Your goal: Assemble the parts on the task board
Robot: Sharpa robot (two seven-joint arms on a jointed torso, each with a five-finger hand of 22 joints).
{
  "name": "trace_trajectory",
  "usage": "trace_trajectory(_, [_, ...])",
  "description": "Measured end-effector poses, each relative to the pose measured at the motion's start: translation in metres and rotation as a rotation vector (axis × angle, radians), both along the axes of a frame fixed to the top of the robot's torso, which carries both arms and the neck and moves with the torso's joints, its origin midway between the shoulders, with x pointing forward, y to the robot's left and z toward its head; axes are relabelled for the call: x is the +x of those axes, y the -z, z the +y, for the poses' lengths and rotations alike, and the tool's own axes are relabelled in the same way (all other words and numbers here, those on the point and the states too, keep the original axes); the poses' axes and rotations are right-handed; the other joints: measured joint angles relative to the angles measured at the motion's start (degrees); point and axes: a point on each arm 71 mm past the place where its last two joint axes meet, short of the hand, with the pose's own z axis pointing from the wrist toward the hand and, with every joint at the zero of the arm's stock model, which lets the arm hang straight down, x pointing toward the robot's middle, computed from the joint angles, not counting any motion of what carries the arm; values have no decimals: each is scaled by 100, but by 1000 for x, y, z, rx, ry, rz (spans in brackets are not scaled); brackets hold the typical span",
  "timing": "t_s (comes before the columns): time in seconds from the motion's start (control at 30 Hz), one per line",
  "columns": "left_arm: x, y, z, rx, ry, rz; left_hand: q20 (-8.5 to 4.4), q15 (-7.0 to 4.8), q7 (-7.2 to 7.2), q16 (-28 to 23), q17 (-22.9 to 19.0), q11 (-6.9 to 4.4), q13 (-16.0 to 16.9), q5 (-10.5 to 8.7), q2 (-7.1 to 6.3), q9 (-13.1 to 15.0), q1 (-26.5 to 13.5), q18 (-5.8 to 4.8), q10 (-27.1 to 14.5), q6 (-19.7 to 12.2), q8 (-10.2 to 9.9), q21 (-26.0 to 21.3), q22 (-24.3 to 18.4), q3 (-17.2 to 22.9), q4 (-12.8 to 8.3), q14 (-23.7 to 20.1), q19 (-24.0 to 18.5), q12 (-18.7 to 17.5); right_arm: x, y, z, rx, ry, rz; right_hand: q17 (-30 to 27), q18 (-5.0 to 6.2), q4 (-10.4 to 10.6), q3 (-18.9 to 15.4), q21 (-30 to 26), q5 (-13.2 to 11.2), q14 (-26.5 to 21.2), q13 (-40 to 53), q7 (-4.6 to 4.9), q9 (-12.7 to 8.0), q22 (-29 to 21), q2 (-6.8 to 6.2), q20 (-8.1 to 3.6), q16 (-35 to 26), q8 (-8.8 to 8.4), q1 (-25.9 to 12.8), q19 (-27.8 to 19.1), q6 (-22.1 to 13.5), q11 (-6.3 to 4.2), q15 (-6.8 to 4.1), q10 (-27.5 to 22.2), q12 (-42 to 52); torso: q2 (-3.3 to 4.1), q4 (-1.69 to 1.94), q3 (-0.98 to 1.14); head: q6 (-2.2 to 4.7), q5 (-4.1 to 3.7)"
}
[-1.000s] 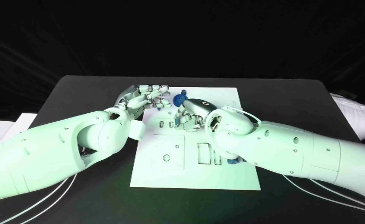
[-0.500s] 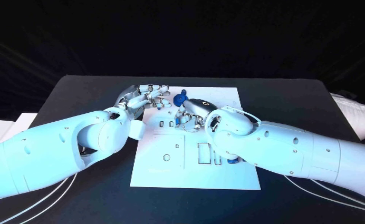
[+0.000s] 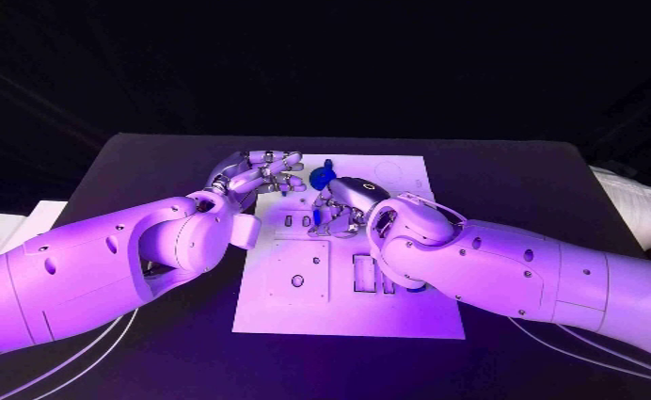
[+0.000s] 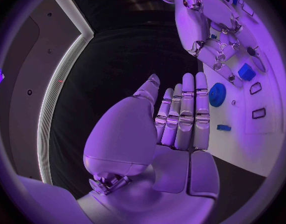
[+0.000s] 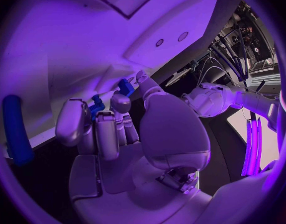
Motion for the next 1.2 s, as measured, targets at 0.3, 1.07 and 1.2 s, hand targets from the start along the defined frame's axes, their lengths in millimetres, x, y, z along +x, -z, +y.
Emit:
trace_trajectory(0.3, [3, 4, 8, 97, -5, 20, -403, -402, -232, 2140, 1815, -328, 228, -5, 15, 18, -242, 1, 769, 233, 0, 1042, 553, -124, 64, 1316, 1048, 294, -5, -20, -20, 207, -29, -57, 0, 0, 112, -236, -77, 57, 1, -1, 52, -43, -110, 155, 30, -68, 0, 155, -71, -195, 34, 41, -93, 45, -10, -3, 12, 32, -9])
trace_trajectory(1.07, [41, -15, -6, 919, 246, 106, -820, -814, -800, 7456, 5675, -860, 5826, -44, 213, 1433, -1301, -623, 1252, 572, 1340, 6185, 6583, -1165, 1197, 1501, 2253, 6090, 21, -104, -157, 600, 110, 65, 3, 0, 104, -322, -194, 124, 21, -199, 37, -31, -321, 453, 49, -157, 141, 454, -175, -182, 34, 61, -237, -66, -296, -185, 102, -37, 98])
trace_trajectory(1.2, [47, -15, -18, 1039, 283, 125, -820, -814, -813, 7456, 5675, -860, 5929, -114, 303, 1678, -1390, -623, 1252, 472, 1523, 6195, 6583, -1330, 1204, 1501, 2253, 6149, 23, -103, -162, 613, 128, 87, 3, -1, 113, -363, -215, 124, 21, -213, 37, -31, -352, 453, 30, -179, 141, 454, -194, -182, 34, 61, -237, -66, -321, -192, 114, -44, 131])
